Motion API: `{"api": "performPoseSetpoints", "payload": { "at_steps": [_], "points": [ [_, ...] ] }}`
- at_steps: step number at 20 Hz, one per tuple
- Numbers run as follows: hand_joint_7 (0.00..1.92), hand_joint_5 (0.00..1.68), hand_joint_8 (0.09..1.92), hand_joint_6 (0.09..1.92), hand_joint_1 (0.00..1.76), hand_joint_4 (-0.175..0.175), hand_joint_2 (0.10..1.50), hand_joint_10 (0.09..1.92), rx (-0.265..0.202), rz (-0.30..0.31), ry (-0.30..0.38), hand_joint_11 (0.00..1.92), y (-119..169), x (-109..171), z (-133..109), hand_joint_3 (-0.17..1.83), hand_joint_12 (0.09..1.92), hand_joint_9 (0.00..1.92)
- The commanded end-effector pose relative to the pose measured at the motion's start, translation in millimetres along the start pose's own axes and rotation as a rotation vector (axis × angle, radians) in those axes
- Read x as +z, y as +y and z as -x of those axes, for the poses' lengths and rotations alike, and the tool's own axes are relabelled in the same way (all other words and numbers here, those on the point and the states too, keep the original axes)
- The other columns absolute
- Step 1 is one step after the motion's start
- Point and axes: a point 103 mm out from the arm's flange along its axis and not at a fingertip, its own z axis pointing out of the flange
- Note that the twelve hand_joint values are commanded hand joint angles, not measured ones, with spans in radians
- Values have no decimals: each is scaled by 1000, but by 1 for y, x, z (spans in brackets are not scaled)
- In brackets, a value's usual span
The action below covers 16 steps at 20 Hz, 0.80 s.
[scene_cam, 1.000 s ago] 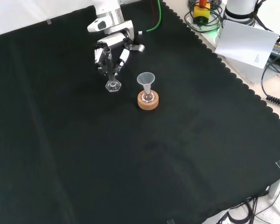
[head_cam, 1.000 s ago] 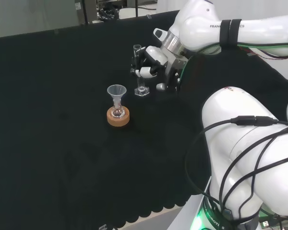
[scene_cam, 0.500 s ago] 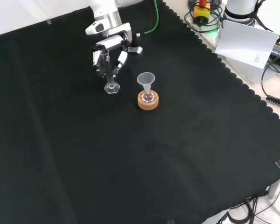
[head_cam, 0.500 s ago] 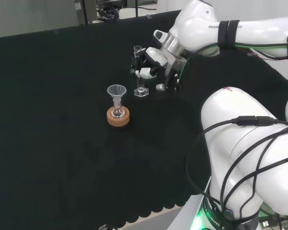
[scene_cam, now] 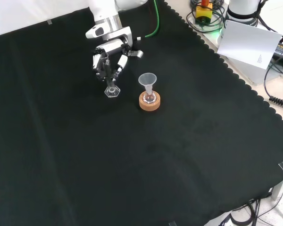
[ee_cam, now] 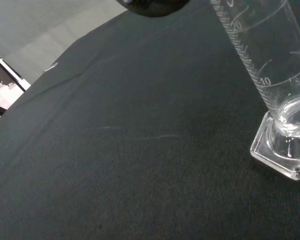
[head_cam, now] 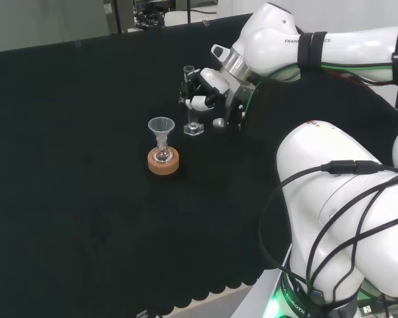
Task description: Put the graduated cylinder back on the table.
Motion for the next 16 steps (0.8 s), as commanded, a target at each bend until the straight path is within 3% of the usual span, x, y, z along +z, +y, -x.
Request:
{"api": "performPoseSetpoints", "payload": {
  "at_steps": [1, 2, 4, 5, 7, 9, 11, 13, 16],
  "points": [
    [921, 880, 1129, 1137, 1244, -175, 1157, 87, -5, -6, -4, 1176, 0, 2, -1, 2, 779, 1472],
    [916, 875, 1137, 1144, 1243, -175, 1159, 87, -9, -10, -6, 1172, 0, 2, -2, 2, 783, 1465],
    [956, 862, 1083, 1170, 1219, -54, 1156, 87, -12, -19, 11, 1167, -1, 3, -1, 0, 796, 1447],
    [966, 861, 1070, 1173, 1212, -19, 1155, 87, -15, -24, 21, 1172, -1, 3, 0, -1, 802, 1442],
    [929, 865, 1117, 1159, 1228, -116, 1159, 87, -17, -33, 33, 1190, -1, 4, 1, 1, 818, 1433],
    [964, 873, 863, 1153, 1169, -161, 1164, 87, -20, -37, 43, 1189, -2, 3, 2, 2, 845, 1413],
    [984, 887, 687, 1135, 1137, -155, 1160, 87, -20, -41, 45, 1141, -2, 2, 2, 0, 891, 1394],
    [958, 853, 615, 884, 1129, -106, 1121, 87, -20, -40, 39, 1063, -2, 1, 2, -30, 941, 1358],
    [910, 868, 593, 664, 1115, -77, 1122, 87, -24, -32, 33, 984, -2, 0, 0, -134, 992, 1312]
  ]
}}
